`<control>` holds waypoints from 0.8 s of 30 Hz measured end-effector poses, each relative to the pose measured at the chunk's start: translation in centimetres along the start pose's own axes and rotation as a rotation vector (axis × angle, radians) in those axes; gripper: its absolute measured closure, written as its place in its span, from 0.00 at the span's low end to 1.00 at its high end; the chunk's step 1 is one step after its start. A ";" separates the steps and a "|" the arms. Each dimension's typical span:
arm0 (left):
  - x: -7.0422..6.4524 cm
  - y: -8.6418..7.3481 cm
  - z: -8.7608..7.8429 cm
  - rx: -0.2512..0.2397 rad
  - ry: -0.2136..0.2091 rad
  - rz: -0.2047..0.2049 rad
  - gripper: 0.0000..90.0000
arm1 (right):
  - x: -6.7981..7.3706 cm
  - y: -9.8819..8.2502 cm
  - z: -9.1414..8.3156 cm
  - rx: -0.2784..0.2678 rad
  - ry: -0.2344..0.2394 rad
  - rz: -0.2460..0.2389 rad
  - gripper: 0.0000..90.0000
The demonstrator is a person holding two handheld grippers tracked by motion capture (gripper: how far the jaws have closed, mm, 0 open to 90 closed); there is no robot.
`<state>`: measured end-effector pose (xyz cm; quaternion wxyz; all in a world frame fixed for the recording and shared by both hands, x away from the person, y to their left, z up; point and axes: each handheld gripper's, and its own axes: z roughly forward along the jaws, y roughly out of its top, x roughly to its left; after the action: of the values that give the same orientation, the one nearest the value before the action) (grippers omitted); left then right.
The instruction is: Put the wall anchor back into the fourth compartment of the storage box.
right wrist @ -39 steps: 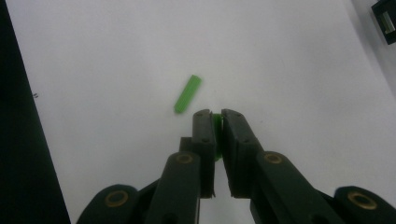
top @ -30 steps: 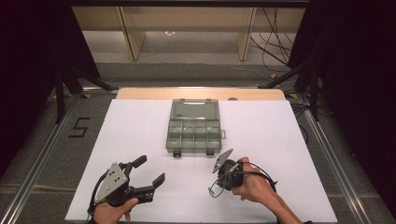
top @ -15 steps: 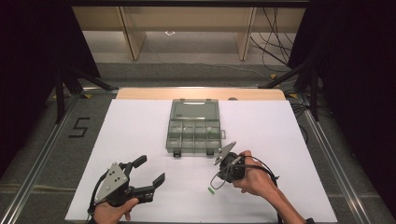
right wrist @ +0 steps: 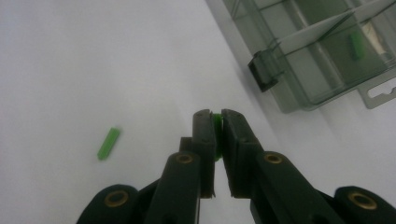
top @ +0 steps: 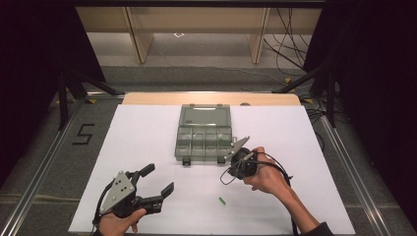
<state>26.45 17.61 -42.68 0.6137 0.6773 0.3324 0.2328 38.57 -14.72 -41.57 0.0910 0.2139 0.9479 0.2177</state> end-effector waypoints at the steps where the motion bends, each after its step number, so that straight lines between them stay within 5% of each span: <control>1: 0.0 0.0 0.0 -0.001 0.000 0.000 0.18 | -0.1 0.1 0.1 -0.003 -0.001 0.007 0.93; 24: 0.1 -0.1 0.0 0.001 0.001 -0.003 0.18 | -3.5 1.7 0.2 -0.048 -0.037 0.065 0.93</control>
<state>26.52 17.66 -42.75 0.6134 0.6772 0.3336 0.2320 42.36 -14.82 -40.67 0.1063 0.2465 0.9331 0.2393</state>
